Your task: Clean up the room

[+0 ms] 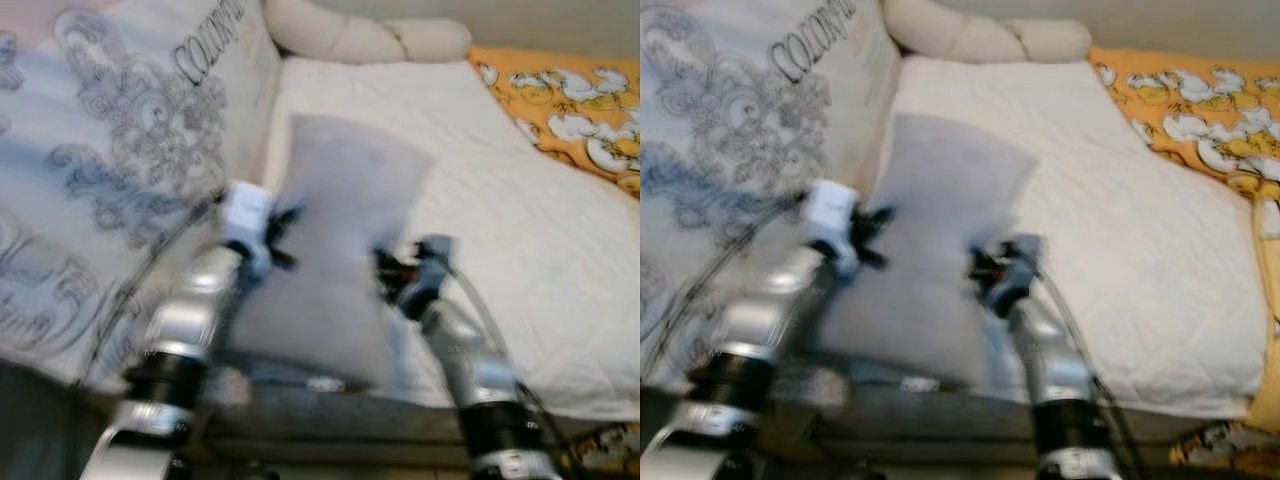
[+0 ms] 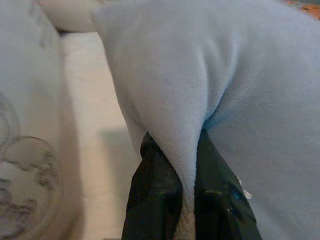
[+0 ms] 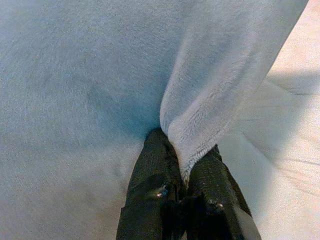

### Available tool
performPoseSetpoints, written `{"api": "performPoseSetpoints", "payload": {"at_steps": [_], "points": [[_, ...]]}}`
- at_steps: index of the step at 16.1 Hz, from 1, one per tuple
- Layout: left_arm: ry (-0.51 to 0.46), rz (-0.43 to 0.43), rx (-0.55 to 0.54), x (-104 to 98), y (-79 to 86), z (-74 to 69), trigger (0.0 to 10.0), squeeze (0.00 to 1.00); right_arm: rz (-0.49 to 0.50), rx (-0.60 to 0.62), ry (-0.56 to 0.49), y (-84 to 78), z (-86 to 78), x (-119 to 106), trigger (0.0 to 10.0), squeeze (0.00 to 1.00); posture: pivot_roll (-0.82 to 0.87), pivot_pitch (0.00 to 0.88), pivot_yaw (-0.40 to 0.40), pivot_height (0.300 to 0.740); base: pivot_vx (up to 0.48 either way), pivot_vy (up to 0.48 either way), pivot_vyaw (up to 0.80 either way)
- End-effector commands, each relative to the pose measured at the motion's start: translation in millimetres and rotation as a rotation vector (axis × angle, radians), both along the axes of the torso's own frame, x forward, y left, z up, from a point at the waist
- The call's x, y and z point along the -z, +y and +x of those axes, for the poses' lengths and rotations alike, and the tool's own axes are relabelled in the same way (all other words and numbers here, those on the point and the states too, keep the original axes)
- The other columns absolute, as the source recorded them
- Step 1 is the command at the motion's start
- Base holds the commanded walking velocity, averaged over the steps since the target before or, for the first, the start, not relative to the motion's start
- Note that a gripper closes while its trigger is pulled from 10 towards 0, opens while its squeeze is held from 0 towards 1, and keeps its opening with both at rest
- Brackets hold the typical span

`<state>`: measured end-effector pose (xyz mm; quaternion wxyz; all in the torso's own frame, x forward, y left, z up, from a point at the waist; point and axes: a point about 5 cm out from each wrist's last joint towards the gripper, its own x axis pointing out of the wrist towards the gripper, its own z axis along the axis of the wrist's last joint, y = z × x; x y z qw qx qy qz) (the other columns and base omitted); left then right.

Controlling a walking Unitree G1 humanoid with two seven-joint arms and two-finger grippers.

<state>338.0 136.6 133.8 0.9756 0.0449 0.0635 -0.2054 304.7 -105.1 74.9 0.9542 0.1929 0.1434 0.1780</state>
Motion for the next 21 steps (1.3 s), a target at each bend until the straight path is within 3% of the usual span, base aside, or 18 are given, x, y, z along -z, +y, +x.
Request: {"api": "performPoseSetpoints", "payload": {"at_steps": [1, 21], "points": [[-0.034, -0.017, 0.043, -7.7, -14.0, 0.6, 10.0, 0.00, -0.008, 0.026, -0.019, -10.4, 3.2, -4.0, 10.0, 0.00, 0.01, 0.000, -0.011, 0.740, 0.292, 0.000, 0.00], [-0.031, 0.003, 0.034, -7.6, -13.9, 3.8, 10.0, 0.00, 0.001, 0.090, 0.012, -16.9, 3.9, 2.1, 10.0, 0.00, 0.01, 0.000, 0.001, 0.740, 0.272, 0.000, 0.00]]}}
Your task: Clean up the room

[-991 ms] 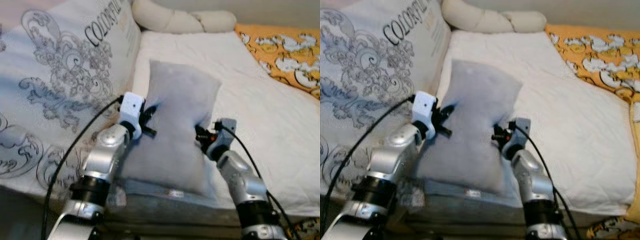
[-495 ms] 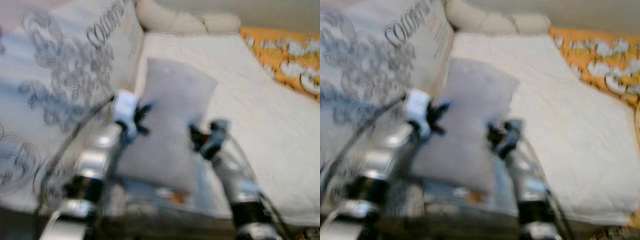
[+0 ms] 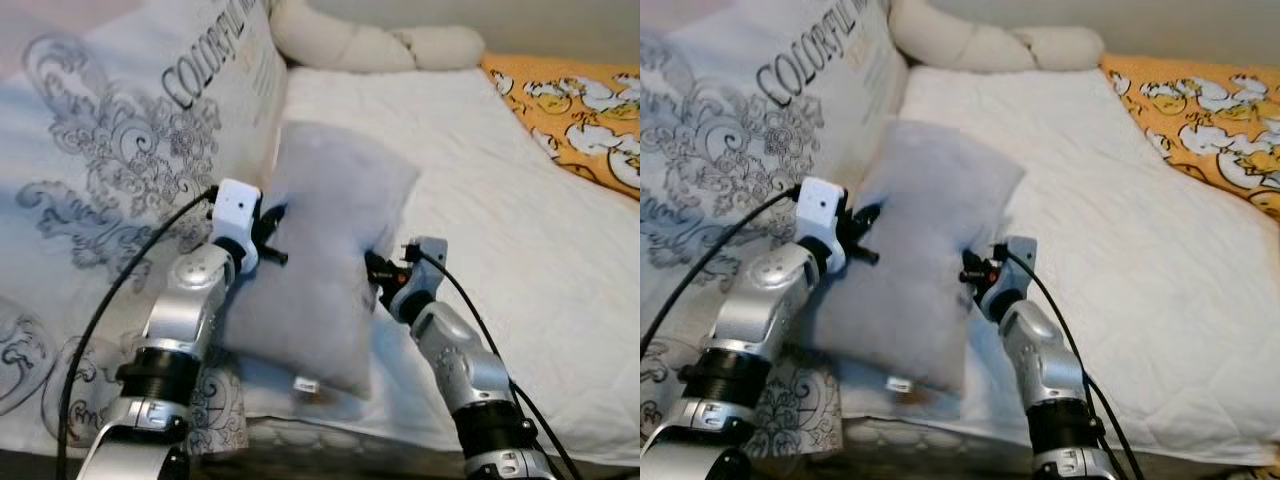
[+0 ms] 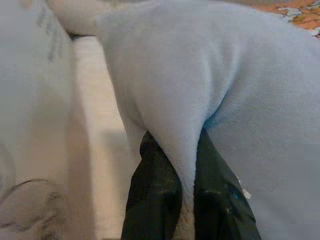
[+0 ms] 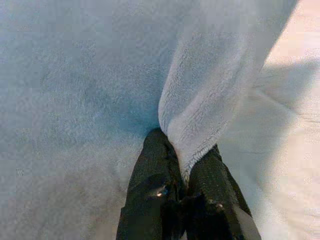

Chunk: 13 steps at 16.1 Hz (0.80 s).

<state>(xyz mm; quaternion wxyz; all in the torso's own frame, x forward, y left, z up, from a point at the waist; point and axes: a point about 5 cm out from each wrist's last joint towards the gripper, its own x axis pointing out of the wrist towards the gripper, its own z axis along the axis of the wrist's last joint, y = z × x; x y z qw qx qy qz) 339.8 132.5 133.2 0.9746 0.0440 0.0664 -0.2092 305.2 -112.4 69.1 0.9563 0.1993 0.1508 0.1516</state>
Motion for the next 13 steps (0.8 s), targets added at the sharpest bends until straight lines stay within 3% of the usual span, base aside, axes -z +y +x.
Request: {"api": "performPoseSetpoints", "payload": {"at_steps": [1, 2, 5, 10, 13], "points": [[-0.038, 0.020, 0.030, -7, -10.4, 2.0, 10.0, 0.00, -0.001, 0.074, -0.001, -13.6, 4.0, -1, 10.0, 0.14, 0.01, 0.000, 0.002, 0.740, 0.000, 0.000, 0.00], [-0.039, 0.033, 0.025, -6, -10.5, 2.6, 10.0, 0.00, -0.002, 0.121, 0.016, -19.9, 5.0, 1, 10.0, 1.00, 0.01, 0.000, 0.005, 0.740, 0.000, 0.000, 0.00], [-0.039, 0.044, 0.026, -4, -10.1, 5.2, 10.0, 0.00, -0.051, 0.158, 0.024, -27.0, 5.2, 4, 10.0, 1.00, 0.00, 0.000, 0.009, 0.740, 0.000, 0.000, 0.00], [-0.060, 0.175, 0.017, -10, 0.7, 29.1, 10.0, 0.00, -0.120, 0.153, 0.000, -35.1, 3.5, 7, 10.0, 1.00, -0.01, 0.000, 0.022, 0.740, 0.000, 0.000, 0.00], [-0.095, 0.329, 0.023, -24, 14.5, 47.1, 10.0, 0.00, -0.064, -0.003, -0.114, -28.6, 1.7, -12, 10.0, 1.00, -0.04, 0.000, 0.034, 0.740, 0.000, 0.000, 0.00]]}}
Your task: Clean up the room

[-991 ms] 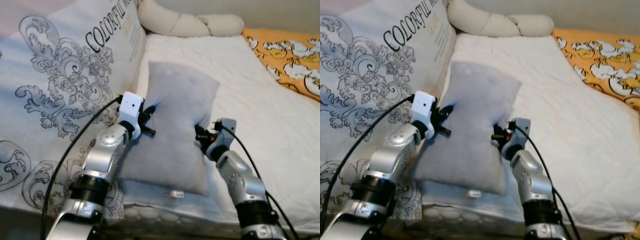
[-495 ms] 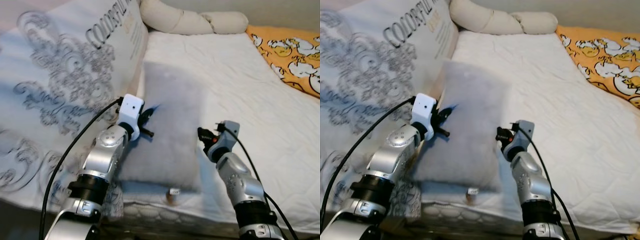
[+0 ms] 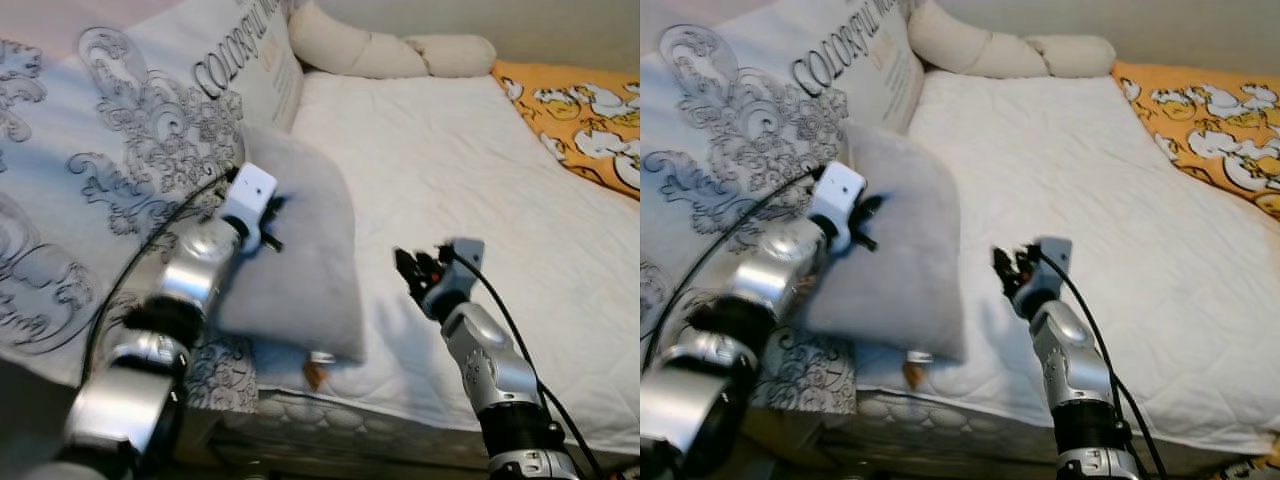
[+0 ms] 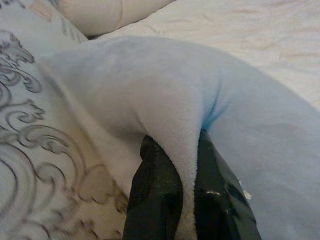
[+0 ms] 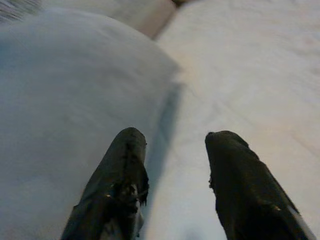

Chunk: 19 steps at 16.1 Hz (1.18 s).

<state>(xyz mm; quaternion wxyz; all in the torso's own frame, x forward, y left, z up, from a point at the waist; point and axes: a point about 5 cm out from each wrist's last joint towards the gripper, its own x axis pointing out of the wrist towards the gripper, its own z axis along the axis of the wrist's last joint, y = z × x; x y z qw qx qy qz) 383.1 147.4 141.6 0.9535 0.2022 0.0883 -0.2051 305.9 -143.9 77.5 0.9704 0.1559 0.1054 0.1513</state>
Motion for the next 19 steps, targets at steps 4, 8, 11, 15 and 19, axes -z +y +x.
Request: {"api": "performPoseSetpoints", "payload": {"at_steps": [4, 8, 11, 15, 19], "points": [[-0.077, 0.163, -0.013, -39, 17.3, 22.1, 10.0, 0.00, -0.068, -0.298, -0.108, 4.9, -16.4, -22, 10.0, 1.00, -0.09, 0.000, 0.064, 0.740, 0.000, 0.000, 0.00], [-0.043, 0.267, -0.055, -39, 35.8, 23.2, 10.0, 0.00, -0.095, -0.487, -0.112, 2.2, -41.6, -29, 10.0, 1.00, -0.14, 0.000, 0.093, 0.740, 0.000, 0.000, 0.00], [-0.017, 0.288, -0.104, -36, 51.5, 21.1, 10.0, 0.00, -0.124, -0.549, -0.101, -3.2, -49.2, -30, 10.0, 1.00, -0.14, 0.000, 0.090, 0.740, 0.000, 0.000, 0.00], [0.077, 0.206, -0.176, -24, 66.2, 16.0, 10.0, 1.00, -0.121, -0.563, -0.136, -2.8, -45.9, -36, 10.0, 1.00, -0.12, 0.000, 0.080, 0.740, 0.000, 0.000, 0.00], [0.012, 0.140, -0.133, -37, 63.6, 18.8, 10.0, 1.00, -0.054, -0.562, -0.202, 0.6, -42.5, -43, 10.0, 1.00, -0.11, 0.000, 0.085, 0.740, 0.000, 0.000, 0.00]]}}
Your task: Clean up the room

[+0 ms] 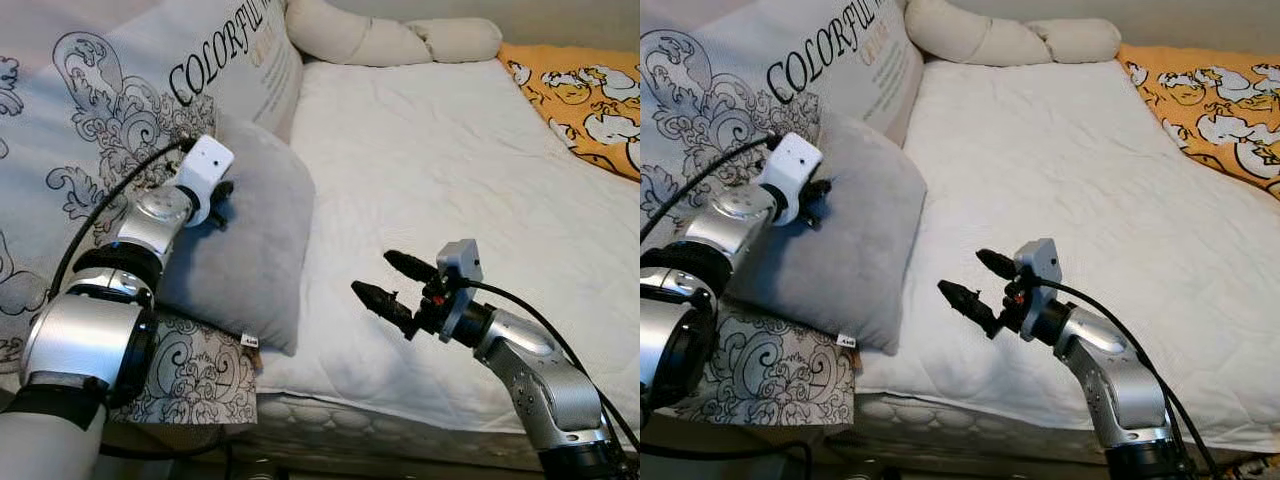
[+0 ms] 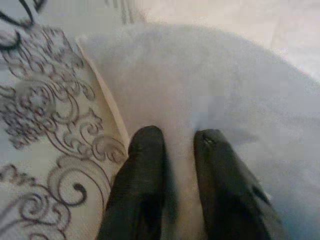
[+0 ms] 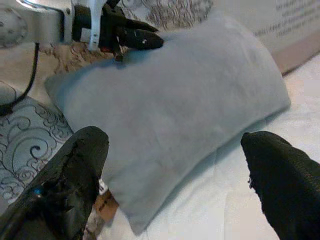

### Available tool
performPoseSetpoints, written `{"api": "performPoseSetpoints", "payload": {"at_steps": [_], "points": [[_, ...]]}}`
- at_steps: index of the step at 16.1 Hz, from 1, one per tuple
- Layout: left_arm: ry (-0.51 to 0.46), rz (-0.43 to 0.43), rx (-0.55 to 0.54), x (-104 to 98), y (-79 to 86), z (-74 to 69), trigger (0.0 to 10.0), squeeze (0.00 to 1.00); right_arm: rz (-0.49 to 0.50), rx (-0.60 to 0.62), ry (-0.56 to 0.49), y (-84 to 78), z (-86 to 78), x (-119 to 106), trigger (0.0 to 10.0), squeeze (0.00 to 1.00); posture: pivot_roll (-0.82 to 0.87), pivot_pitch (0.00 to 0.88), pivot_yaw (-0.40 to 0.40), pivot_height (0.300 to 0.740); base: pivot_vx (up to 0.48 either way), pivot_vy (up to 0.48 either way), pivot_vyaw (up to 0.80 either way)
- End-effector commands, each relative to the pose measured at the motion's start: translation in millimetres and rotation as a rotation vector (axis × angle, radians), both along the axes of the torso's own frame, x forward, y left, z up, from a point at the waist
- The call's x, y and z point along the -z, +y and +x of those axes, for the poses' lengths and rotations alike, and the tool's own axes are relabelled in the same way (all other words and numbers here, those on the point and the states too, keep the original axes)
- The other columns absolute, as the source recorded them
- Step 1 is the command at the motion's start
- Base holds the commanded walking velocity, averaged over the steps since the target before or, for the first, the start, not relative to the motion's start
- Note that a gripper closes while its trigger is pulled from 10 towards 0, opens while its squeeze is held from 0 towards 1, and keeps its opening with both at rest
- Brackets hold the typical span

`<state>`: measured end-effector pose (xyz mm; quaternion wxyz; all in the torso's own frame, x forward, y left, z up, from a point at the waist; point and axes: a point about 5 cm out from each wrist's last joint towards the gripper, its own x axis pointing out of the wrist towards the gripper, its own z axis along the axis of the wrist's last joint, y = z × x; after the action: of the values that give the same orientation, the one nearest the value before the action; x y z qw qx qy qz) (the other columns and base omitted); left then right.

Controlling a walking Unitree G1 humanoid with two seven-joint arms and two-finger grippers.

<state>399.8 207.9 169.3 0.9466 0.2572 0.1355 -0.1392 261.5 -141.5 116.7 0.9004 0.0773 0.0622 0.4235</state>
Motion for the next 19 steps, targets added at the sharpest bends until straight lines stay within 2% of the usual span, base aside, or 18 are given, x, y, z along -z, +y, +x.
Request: {"api": "performPoseSetpoints", "payload": {"at_steps": [1, 3, 4, 5, 7, 9, 10, 11, 12, 13, 14, 15, 16, 17, 18, 19], "points": [[-0.075, -0.098, 0.007, -18, -0.4, 3.9, 10.0, 1.00, 0.025, 0.033, -0.021, -2.1, 4.4, -3, 10.0, 1.00, -0.10, 0.000, 0.081, 0.740, 0.000, 0.000, 0.00], [-0.125, -0.273, 0.018, -23, -8.4, 4.4, 10.0, 1.00, 0.040, 0.087, -0.025, -1.2, 7.8, -2, 10.0, 1.00, -0.08, 0.000, 0.077, 0.740, 0.000, 0.000, 0.00], [-0.161, -0.401, 0.031, -23, -17.3, 2.1, 10.0, 1.00, -0.010, 0.156, -0.027, -1.5, 11.2, 3, 10.0, 1.00, -0.07, 0.000, 0.069, 0.740, 0.000, 0.000, 0.00], [-0.204, -0.488, 0.057, -20, -27.4, -4.1, 10.0, 1.00, -0.068, 0.262, -0.013, -3.8, 17.4, 11, 10.0, 1.00, -0.06, 0.000, 0.061, 0.740, 0.000, 0.000, 0.00], [-0.232, -0.491, 0.079, -2, -42.9, -24.3, 10.0, 1.00, -0.110, 0.353, 0.078, -6.3, 27.3, 20, 10.0, 1.00, -0.04, 0.000, 0.027, 0.740, 0.000, -0.161, 0.00], [-0.227, -0.488, 0.087, 15, -52.6, -44.9, 10.0, 1.00, -0.068, 0.466, 0.069, -11.4, 34.3, 17, 10.0, 1.00, -0.03, 0.000, 0.004, 0.740, 0.000, -0.461, 0.00], [-0.210, -0.435, 0.057, 31, -49.8, -59.1, 10.0, 1.00, -0.032, 0.554, 0.057, -18.2, 35.9, 14, 10.0, 1.00, -0.02, 0.000, 0.002, 0.740, 0.000, -0.480, 0.00], [-0.193, -0.442, 0.035, 37, -48.6, -66.2, 10.0, 1.00, -0.011, 0.599, 0.046, -21.9, 36.9, 12, 10.0, 1.00, -0.02, 0.000, -0.002, 0.740, 0.000, -0.480, 0.00], [-0.184, -0.454, 0.018, 39, -47.7, -70.6, 10.0, 1.00, -0.012, 0.631, 0.039, -24.7, 37.6, 12, 10.0, 1.00, -0.01, 0.000, -0.006, 0.740, 0.000, -0.480, 0.00], [-0.173, -0.447, -0.011, 43, -43.9, -80.7, 10.0, 1.00, -0.032, 0.663, 0.055, -27.2, 40.0, 16, 10.0, 1.00, -0.01, 0.000, -0.013, 0.740, 0.000, -0.420, 0.00], [-0.158, -0.408, -0.042, 50, -37.9, -92.2, 10.0, 1.00, -0.035, 0.675, 0.063, -26.0, 42.1, 19, 10.0, 1.00, -0.01, 0.000, -0.016, 0.740, 0.000, -0.409, 0.00], [-0.148, -0.378, -0.059, 54, -34.1, -97.0, 10.0, 1.00, -0.028, 0.681, 0.064, -24.8, 42.8, 19, 10.0, 1.00, -0.01, 0.000, -0.024, 0.740, 0.000, -0.412, 0.00], [-0.148, -0.348, -0.112, 60, -23.5, -105.0, 10.0, 1.00, -0.012, 0.701, 0.063, -19.2, 45.0, 15, 10.0, 1.00, 0.00, 0.000, -0.050, 0.740, 0.000, -0.412, 0.00], [-0.155, -0.363, -0.147, 60, -18.4, -107.1, 10.0, 1.00, -0.001, 0.699, 0.077, -15.6, 45.5, 15, 10.0, 1.00, 0.00, 0.000, -0.051, 0.740, 0.000, -0.412, 0.00], [-0.150, -0.366, -0.178, 63, -13.2, -108.9, 10.0, 1.00, 0.012, 0.694, 0.156, -12.6, 42.7, 24, 10.0, 1.00, 0.00, 0.000, -0.040, 0.740, 0.000, -0.405, 0.00], [-0.145, -0.350, -0.204, 66, -10.2, -108.4, 10.0, 1.00, 0.036, 0.698, 0.187, -12.1, 40.3, 30, 10.0, 1.00, 0.00, 0.000, -0.034, 0.740, 0.000, -0.401, 0.00]]}}
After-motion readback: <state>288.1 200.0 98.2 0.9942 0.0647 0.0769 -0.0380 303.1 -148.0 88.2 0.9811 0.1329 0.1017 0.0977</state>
